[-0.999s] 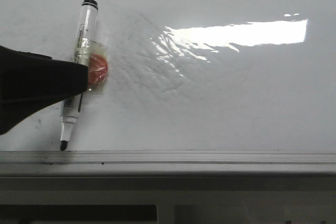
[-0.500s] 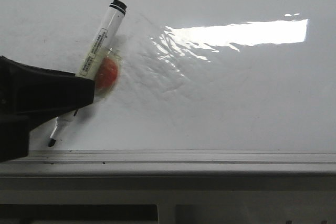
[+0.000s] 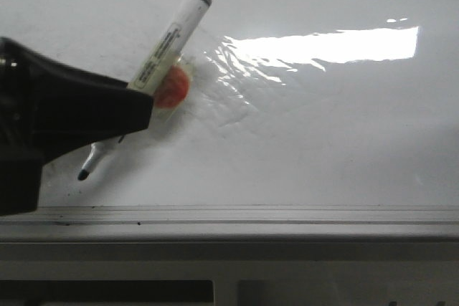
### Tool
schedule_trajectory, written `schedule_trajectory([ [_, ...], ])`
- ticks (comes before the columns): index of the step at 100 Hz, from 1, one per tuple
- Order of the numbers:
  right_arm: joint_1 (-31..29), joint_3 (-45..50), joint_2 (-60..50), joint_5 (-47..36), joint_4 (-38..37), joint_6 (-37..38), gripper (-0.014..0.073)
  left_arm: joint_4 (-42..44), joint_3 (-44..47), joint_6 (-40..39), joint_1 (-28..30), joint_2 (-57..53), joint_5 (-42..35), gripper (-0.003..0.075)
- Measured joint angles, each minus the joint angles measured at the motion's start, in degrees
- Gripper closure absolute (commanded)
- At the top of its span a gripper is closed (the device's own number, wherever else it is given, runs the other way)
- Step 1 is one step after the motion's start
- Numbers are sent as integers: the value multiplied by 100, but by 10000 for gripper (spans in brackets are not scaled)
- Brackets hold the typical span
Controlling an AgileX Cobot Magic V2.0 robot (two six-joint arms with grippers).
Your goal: Write number 8 on whiteboard
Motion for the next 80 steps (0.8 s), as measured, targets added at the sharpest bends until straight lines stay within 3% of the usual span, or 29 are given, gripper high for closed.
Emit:
schedule_trajectory([
  [16, 1148, -552, 887, -98, 0, -14, 332, 1161, -287, 0, 0, -116, 160, 741],
  [23, 1624, -758, 1280, -200, 0, -18, 271, 1550, -298, 0, 0, -116, 93, 741],
  [46, 2468, -1210, 2082, -640, 123, -18, 267, 2113, -298, 0, 0, -116, 44, 741],
  [67, 2508, -1238, 2584, -1071, 372, -143, 275, 2173, -298, 10, 0, -116, -25, 741],
  [80, 2509, -1276, 2790, -1151, 455, -177, 355, 2279, -298, 10, 0, -116, -74, 741],
])
